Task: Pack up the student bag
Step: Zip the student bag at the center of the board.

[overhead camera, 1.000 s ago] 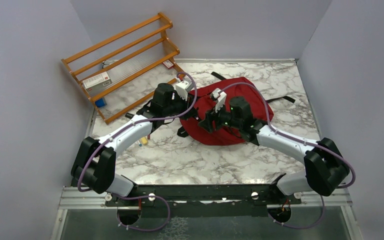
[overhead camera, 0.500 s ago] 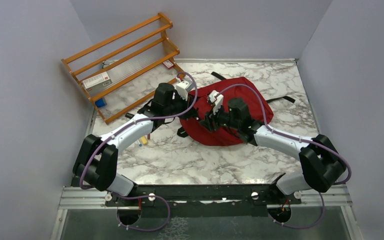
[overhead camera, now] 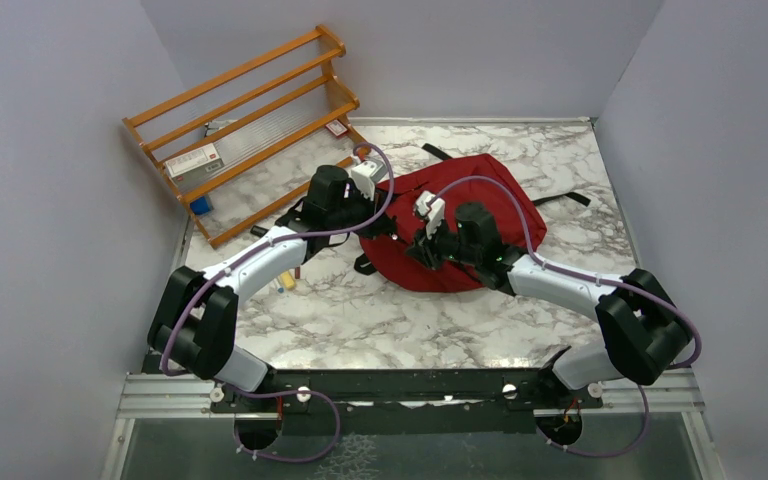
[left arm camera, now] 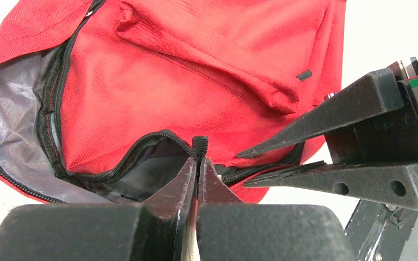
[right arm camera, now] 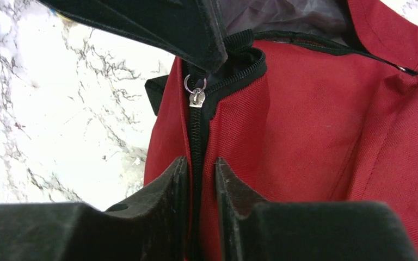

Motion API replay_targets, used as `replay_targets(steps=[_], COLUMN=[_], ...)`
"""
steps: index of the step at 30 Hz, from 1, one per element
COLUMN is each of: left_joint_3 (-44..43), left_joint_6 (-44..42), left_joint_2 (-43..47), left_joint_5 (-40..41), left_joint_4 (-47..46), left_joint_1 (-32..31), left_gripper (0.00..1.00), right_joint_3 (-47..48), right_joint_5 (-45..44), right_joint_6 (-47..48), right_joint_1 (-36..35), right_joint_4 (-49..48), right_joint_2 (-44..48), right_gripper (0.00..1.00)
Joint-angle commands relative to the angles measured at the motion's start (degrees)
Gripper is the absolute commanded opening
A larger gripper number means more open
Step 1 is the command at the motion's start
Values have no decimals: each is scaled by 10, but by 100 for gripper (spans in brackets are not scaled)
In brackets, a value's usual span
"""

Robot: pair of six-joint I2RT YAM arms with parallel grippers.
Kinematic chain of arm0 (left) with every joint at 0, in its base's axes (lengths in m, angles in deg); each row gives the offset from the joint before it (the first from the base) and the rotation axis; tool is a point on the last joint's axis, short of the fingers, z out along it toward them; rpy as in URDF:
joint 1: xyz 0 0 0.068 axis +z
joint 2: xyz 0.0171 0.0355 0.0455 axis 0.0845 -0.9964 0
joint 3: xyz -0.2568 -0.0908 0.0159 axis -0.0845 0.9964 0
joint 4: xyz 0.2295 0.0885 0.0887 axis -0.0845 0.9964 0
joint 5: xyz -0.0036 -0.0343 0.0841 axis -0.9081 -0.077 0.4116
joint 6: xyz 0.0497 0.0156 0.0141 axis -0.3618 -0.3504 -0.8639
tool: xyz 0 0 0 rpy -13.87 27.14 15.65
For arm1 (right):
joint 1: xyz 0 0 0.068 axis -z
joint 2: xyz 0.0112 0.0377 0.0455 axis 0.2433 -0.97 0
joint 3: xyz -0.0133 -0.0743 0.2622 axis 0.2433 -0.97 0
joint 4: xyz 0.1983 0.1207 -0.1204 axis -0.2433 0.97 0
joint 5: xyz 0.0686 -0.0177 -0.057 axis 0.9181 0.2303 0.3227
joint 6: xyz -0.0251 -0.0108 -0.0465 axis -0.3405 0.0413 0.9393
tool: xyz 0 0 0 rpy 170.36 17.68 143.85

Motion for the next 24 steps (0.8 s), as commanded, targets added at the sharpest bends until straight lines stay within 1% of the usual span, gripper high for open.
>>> replay_targets(steps=[1,4,5,11,21,24], left_joint_3=[-25,-25,-24,-31,-62,-82], left_joint_6=[5,7,9,21,40,44], left_joint_2=[-6,-4,-2,6,-7,-23], left_joint_5=[-10,2,8,51,147,161], left_joint_4=[-14,-11,-11,-11,5,12], left_joint_1=[10,12,12,19,45,60], left_gripper=[0,0,0,0,0,0], right_joint_3=[-1,1,4,39,49,60], right_joint_5=[4,22,33,88,124,150], right_joint_6=[10,13,18,58,41,38], right_joint_1=[-4,-4,-4,-4,-4,-4], right_joint_4=[22,41,54,179,252,281], right_joint_2=[6,13,15,14,36,32], right_gripper=[21,2,1,1,1,1])
